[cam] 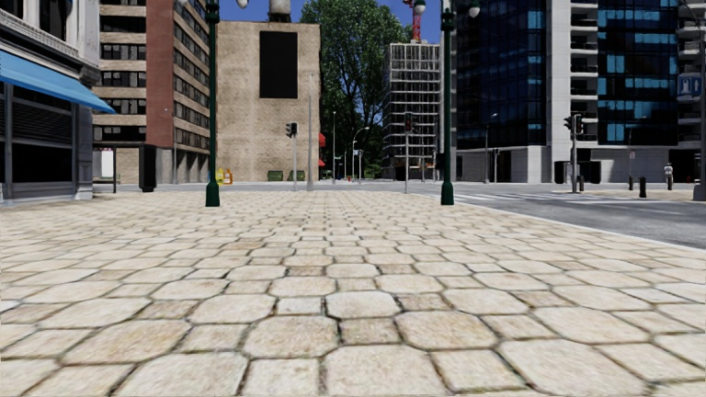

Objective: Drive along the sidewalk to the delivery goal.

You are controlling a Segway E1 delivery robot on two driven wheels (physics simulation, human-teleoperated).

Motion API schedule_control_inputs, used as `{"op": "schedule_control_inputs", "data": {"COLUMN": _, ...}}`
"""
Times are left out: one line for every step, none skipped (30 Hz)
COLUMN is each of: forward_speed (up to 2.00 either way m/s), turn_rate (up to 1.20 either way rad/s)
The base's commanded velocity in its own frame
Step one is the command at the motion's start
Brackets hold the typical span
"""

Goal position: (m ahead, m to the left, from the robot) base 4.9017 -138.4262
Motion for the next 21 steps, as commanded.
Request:
{"op": "schedule_control_inputs", "data": {"forward_speed": 2.00, "turn_rate": 0.00}}
{"op": "schedule_control_inputs", "data": {"forward_speed": 2.00, "turn_rate": 0.00}}
{"op": "schedule_control_inputs", "data": {"forward_speed": 2.00, "turn_rate": 0.00}}
{"op": "schedule_control_inputs", "data": {"forward_speed": 2.00, "turn_rate": 0.00}}
{"op": "schedule_control_inputs", "data": {"forward_speed": 2.00, "turn_rate": 0.00}}
{"op": "schedule_control_inputs", "data": {"forward_speed": 2.00, "turn_rate": 0.00}}
{"op": "schedule_control_inputs", "data": {"forward_speed": 2.00, "turn_rate": 0.00}}
{"op": "schedule_control_inputs", "data": {"forward_speed": 2.00, "turn_rate": 0.00}}
{"op": "schedule_control_inputs", "data": {"forward_speed": 2.00, "turn_rate": 0.00}}
{"op": "schedule_control_inputs", "data": {"forward_speed": 2.00, "turn_rate": 0.00}}
{"op": "schedule_control_inputs", "data": {"forward_speed": 2.00, "turn_rate": 0.00}}
{"op": "schedule_control_inputs", "data": {"forward_speed": 2.00, "turn_rate": 0.00}}
{"op": "schedule_control_inputs", "data": {"forward_speed": 2.00, "turn_rate": 0.00}}
{"op": "schedule_control_inputs", "data": {"forward_speed": 2.00, "turn_rate": 0.00}}
{"op": "schedule_control_inputs", "data": {"forward_speed": 2.00, "turn_rate": 0.00}}
{"op": "schedule_control_inputs", "data": {"forward_speed": 2.00, "turn_rate": 0.00}}
{"op": "schedule_control_inputs", "data": {"forward_speed": 2.00, "turn_rate": 0.00}}
{"op": "schedule_control_inputs", "data": {"forward_speed": 2.00, "turn_rate": 0.00}}
{"op": "schedule_control_inputs", "data": {"forward_speed": 2.00, "turn_rate": 0.00}}
{"op": "schedule_control_inputs", "data": {"forward_speed": 2.00, "turn_rate": 0.00}}
{"op": "schedule_control_inputs", "data": {"forward_speed": 2.00, "turn_rate": 0.00}}
